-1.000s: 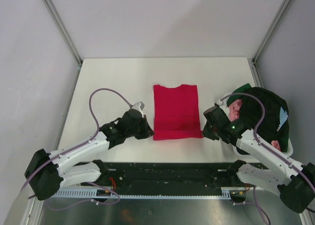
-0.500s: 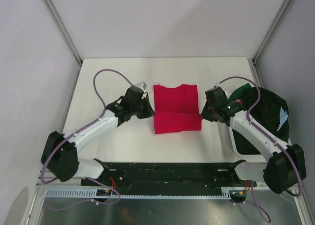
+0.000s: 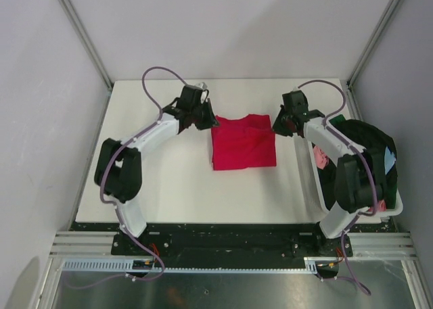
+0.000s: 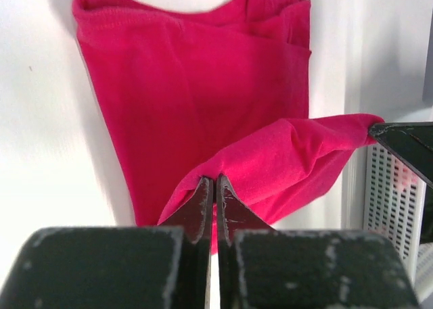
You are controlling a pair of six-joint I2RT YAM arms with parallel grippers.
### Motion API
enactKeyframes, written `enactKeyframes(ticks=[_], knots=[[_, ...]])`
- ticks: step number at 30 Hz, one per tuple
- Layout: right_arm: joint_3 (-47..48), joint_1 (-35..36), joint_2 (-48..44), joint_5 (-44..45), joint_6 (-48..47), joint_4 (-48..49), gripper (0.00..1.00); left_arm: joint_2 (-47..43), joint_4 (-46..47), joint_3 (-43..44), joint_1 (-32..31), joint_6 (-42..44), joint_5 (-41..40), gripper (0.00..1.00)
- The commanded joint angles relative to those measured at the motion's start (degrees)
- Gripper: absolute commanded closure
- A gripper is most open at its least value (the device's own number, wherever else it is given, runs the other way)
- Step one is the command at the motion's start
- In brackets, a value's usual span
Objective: Fold and stack the t-shirts
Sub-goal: Fold the long partially folded tshirt into a neat square
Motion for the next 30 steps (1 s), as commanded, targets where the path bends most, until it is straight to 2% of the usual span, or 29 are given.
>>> enactKeyframes(ticks=[1,7,19,23,30], knots=[[6.1,-2.8,6.1,-3.6,-2.0,6.1,1.0,5.3,1.0,7.6,3.0,2.4,3.1,1.0],[16.0,-4.7,15.8,-6.4,-2.0,6.9,1.0,15.0,1.0,15.9,6.2,3.0,6.4,1.0],[43.0,-4.5,38.6,-9.8,-0.7,4.3,1.0,28.9,2.5,29.2,12.1,1.1,10.0,1.0],[45.5,-5.0,42.5,-10.0,-0.2,4.2,1.0,30.7,3.2,30.2,12.9,0.7,11.1,1.0],[44.5,-5.5,42.2,-9.7,0.7,6.4,1.0,25.8,6.9,24.6,13.0,-0.3,11.2,1.0]])
